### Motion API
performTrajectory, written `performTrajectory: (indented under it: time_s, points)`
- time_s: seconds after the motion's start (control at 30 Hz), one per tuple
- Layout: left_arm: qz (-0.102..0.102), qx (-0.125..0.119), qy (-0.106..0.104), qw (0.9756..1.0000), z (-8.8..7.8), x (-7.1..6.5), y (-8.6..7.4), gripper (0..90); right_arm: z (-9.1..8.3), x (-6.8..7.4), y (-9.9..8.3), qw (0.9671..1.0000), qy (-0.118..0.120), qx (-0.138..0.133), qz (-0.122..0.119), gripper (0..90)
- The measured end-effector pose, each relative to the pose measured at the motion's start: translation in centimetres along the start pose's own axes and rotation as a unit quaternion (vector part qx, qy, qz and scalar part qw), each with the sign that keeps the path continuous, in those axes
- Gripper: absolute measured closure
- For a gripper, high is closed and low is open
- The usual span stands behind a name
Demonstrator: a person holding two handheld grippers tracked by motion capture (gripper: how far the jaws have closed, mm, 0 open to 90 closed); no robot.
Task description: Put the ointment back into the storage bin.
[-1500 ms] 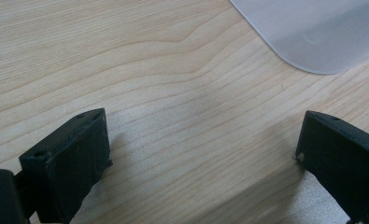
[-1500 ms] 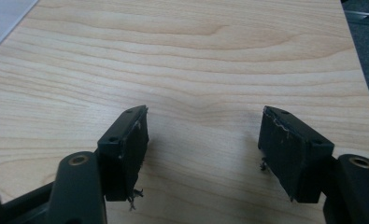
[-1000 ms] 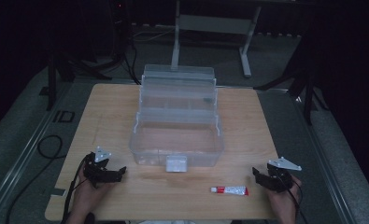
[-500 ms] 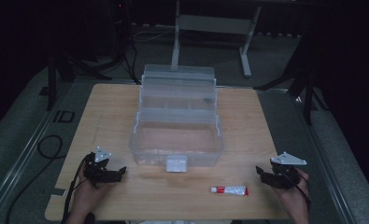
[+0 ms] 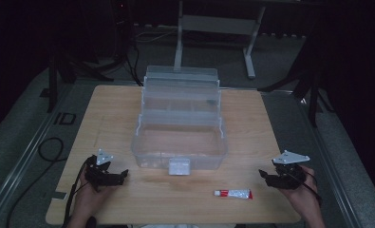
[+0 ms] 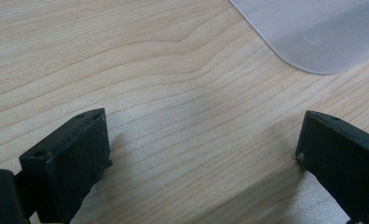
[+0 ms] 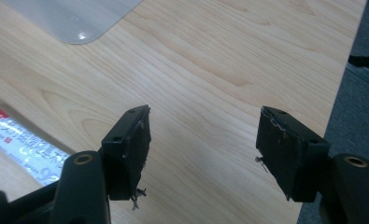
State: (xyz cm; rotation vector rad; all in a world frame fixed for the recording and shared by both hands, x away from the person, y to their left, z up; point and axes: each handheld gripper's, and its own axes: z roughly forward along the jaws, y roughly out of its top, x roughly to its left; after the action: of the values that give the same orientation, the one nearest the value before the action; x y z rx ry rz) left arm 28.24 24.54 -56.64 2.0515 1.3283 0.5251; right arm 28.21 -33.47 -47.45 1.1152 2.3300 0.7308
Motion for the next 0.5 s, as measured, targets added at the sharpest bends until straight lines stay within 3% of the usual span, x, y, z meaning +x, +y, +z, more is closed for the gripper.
performTrajectory:
  time_s: [0.5]
  points:
    - [0.000, 0.000, 0.000, 1.0000, 0.0, 0.0, 0.0, 3.3, -0.3, 0.7, 2.0, 0.9965, 0.027, 0.029, -0.073, 34.7]
